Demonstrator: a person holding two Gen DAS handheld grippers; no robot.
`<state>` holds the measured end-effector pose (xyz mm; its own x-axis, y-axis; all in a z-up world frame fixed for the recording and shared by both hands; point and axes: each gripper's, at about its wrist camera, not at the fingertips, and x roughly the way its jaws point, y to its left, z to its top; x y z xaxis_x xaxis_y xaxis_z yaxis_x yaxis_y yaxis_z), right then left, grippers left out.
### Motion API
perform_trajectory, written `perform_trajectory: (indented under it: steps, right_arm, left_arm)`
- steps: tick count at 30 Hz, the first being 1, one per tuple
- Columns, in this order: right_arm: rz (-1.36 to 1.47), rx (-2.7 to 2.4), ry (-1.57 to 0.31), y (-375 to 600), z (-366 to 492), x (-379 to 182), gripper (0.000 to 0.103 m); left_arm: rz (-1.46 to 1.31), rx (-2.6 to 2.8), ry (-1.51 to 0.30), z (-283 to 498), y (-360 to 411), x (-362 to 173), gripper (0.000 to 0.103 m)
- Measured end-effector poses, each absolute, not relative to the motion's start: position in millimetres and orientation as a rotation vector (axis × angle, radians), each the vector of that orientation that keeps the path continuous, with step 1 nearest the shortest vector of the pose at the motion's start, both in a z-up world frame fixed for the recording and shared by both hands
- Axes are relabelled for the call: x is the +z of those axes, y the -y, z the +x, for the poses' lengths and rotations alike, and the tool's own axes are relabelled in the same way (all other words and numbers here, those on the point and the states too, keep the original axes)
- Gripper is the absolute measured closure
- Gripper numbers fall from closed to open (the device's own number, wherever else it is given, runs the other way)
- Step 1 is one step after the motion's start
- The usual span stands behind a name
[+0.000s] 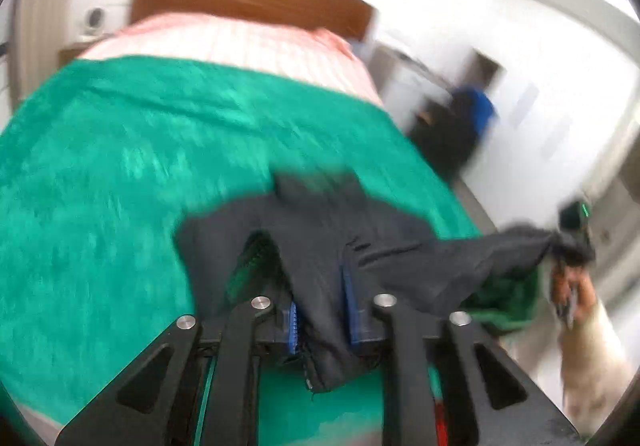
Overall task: Fold large clothes
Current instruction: 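Grasp the jacket hem beside the zipper with both tools and lift it, then fold the hem over toward the collar with both tools and release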
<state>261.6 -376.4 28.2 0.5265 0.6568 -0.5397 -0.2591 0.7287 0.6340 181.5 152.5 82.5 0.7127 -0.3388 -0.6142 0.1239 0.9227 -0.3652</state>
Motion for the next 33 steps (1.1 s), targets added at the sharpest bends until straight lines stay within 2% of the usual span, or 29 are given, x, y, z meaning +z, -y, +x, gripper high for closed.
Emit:
perform_trajectory:
  steps: [1, 2, 4, 5, 6, 8, 13, 15, 17, 20, 22, 23, 28, 33]
  right_arm:
    - [0.539, 0.543, -0.854, 374.9, 292.6, 21.9, 0.064]
    - [0.556, 0.511, -0.857, 375.4, 308.0, 16.3, 0.036]
    - [0.608, 0.414, -0.842, 381.1, 335.1, 1.4, 0.004]
    - [0.614, 0.343, -0.806, 389.1, 335.8, -5.0, 0.002]
    - [0.614, 0.327, -0.792, 390.7, 337.8, -6.8, 0.002]
    - [0.612, 0.323, -0.793, 390.9, 332.8, -13.8, 0.002]
    - [0.299, 0.303, -0.78, 347.7, 300.0, -17.1, 0.002]
    - [0.135, 0.319, -0.781, 312.1, 285.9, -25.9, 0.002]
    - [0.014, 0.351, -0.779, 277.3, 269.3, -35.6, 0.002]
    - [-0.112, 0.364, -0.853, 233.0, 265.7, -72.8, 0.002]
    - [-0.151, 0.313, -0.94, 219.7, 268.0, -98.8, 0.003]
    - [-0.167, 0.291, -0.919, 216.3, 259.0, -95.8, 0.003]
    - [-0.292, 0.201, -0.8, 206.0, 212.3, -49.9, 0.003]
    - [-0.369, 0.131, -0.722, 192.5, 167.2, -9.6, 0.003]
  left_arm:
    - [-0.305, -0.234, -0.738, 209.7, -152.2, 80.3, 0.072]
    - [-0.291, -0.185, -0.767, 241.8, -150.8, 73.9, 0.069]
    - [-0.296, -0.09, -0.827, 279.0, -154.0, 59.1, 0.062]
    - [-0.297, -0.04, -0.841, 287.3, -154.3, 50.1, 0.047]
    - [-0.275, 0.013, -0.825, 292.7, -154.3, 45.0, 0.027]
    - [-0.196, 0.081, -0.777, 282.6, -152.0, 39.9, 0.009]
    - [-0.117, 0.045, -0.755, 260.2, -126.1, 13.3, 0.008]
    - [-0.044, 0.044, -0.76, 250.4, -103.1, 1.7, 0.003]
    - [0.043, 0.049, -0.785, 247.0, -78.1, -18.3, 0.003]
    - [0.124, 0.067, -0.924, 260.0, -52.1, -74.7, 0.002]
    - [0.149, 0.11, -0.935, 257.1, -46.5, -90.9, 0.003]
    - [0.14, 0.105, -0.914, 250.1, -45.5, -85.5, 0.005]
    - [0.047, 0.028, -0.785, 194.0, -44.3, -40.5, 0.003]
    - [0.009, 0.007, -0.773, 142.9, -29.3, -29.0, 0.003]
